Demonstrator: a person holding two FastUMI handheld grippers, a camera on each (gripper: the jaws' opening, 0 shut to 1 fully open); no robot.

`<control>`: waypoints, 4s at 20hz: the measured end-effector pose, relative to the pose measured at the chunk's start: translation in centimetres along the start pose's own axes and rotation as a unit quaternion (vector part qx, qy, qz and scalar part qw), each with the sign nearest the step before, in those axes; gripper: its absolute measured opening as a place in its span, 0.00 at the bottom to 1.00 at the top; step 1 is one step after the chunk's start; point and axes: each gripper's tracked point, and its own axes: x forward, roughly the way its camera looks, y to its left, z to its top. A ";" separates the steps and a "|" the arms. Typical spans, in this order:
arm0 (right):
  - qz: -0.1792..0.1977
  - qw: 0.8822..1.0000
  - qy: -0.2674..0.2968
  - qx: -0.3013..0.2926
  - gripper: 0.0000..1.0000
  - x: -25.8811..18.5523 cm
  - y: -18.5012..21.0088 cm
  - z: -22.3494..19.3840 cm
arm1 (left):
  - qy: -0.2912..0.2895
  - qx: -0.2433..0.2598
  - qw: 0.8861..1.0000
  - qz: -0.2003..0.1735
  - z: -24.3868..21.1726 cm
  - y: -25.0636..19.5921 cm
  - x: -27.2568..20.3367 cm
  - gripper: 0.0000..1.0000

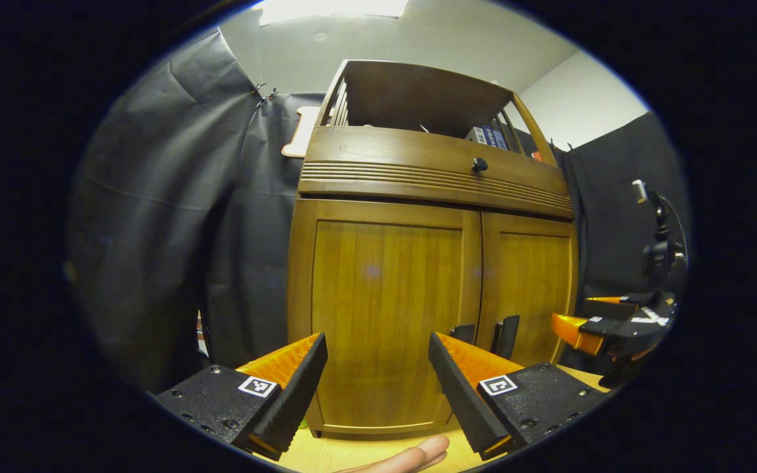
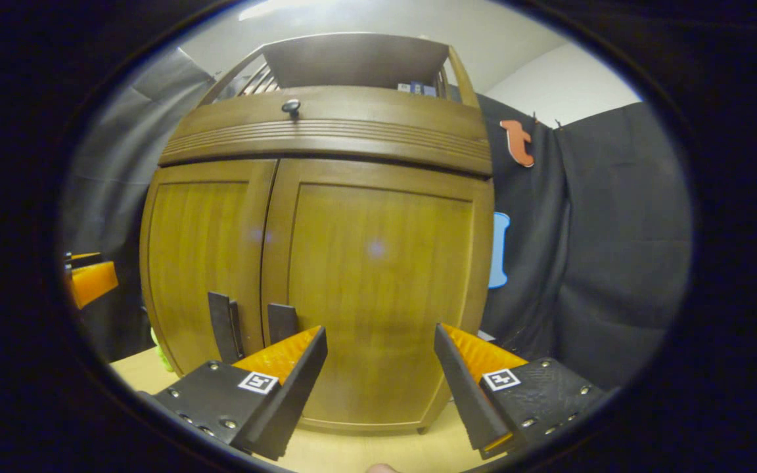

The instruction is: Open the right door of the double-door shoe cabinet with the right hand, and open the left door with the left hand.

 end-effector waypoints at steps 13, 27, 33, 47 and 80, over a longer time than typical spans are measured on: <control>0.036 0.998 0.008 0.057 0.82 3.3 3.0 -2.1 | 0.009 -0.007 1.000 -0.010 -0.4 0.3 0.7 0.92; 0.114 0.993 0.016 0.021 0.77 6.6 7.9 -1.9 | 0.020 0.003 1.000 0.001 -1.2 0.6 1.6 0.92; 0.120 0.991 0.032 0.051 0.27 5.7 7.9 -2.1 | 0.034 -0.004 0.999 -0.001 -1.9 0.2 2.1 0.92; 0.188 0.979 0.020 0.069 0.27 2.8 7.0 1.4 | 0.021 0.019 1.000 -0.010 -1.7 -0.8 1.7 0.96; 0.078 0.997 0.024 -0.003 0.25 -1.7 0.0 4.6 | 0.025 0.015 0.999 -0.024 -2.1 -2.6 1.6 0.92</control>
